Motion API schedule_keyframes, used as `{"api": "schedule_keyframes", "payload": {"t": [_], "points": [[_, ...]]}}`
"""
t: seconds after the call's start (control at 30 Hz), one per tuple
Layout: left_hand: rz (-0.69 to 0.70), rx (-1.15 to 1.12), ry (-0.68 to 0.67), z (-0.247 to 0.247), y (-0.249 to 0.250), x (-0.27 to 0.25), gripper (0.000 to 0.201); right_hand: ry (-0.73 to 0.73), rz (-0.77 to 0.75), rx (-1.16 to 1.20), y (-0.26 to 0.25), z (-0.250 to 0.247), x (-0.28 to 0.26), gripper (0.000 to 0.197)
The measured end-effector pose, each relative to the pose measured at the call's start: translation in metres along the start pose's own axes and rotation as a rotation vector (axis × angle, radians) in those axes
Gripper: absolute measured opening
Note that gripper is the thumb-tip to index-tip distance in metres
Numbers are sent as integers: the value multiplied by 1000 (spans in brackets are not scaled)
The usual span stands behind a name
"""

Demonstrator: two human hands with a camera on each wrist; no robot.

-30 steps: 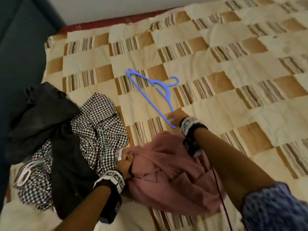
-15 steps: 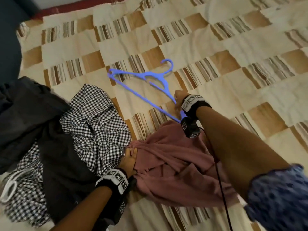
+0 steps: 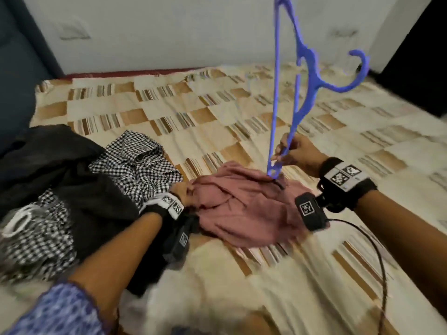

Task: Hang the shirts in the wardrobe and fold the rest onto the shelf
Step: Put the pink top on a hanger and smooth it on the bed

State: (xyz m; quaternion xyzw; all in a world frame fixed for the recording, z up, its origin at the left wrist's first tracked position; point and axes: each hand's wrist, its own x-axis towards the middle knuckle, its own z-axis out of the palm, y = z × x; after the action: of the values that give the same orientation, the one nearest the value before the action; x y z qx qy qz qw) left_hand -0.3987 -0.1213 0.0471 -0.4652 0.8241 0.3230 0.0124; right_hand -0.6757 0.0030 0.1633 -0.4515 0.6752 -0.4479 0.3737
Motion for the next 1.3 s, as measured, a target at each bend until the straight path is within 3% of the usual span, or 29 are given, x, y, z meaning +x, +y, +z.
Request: {"api": "schedule_keyframes", "payload": {"t": [0.07,0.13,0.3,0.37,0.4,0.47,0.5,0.57,0.7,0.87,1.0,1.1,1.17,1.23,1.3], "points": [[52,-168,207,-21,13,-32,55,78,-70,-26,-21,-1,-54,45],[95,-276,274,-43,35,-73,28,126,-120,-86,-41,-7,-111,37],[242,-434,381,-75,72,-152,27,64,-144,-252,-88,-35,-235,53],[320,-471,411,-85,86,-170,29,128,-183,-340,-111,-48,-271,25],[351,-467,414,-90,93,-176,31,174,-211,-382,-119,-55,-285,27],[379,-417,407,-97,104,-189,33,290,-269,-460,-126,-67,-307,61],[389,-403,409,-99,108,-194,34,332,-294,-470,-128,-71,-316,58],[406,-407,431,-105,113,-201,31,347,-310,-500,-135,-78,-332,31],[401,-440,470,-116,119,-210,35,439,-303,-701,-137,-101,-345,27],[448,-356,379,-125,138,-222,38,485,-341,-842,-126,-88,-337,23],[563,-334,266,-126,174,-242,47,462,-393,-836,-118,-42,-310,18],[633,-437,191,-131,198,-258,66,456,-372,-805,-103,-22,-290,20],[665,-366,141,-137,201,-263,76,481,-375,-725,-94,-15,-282,22],[681,-165,239,-144,199,-263,77,482,-403,-662,-89,-7,-278,24],[682,-58,394,-150,193,-258,63,479,-438,-594,-89,1,-276,29]]}}
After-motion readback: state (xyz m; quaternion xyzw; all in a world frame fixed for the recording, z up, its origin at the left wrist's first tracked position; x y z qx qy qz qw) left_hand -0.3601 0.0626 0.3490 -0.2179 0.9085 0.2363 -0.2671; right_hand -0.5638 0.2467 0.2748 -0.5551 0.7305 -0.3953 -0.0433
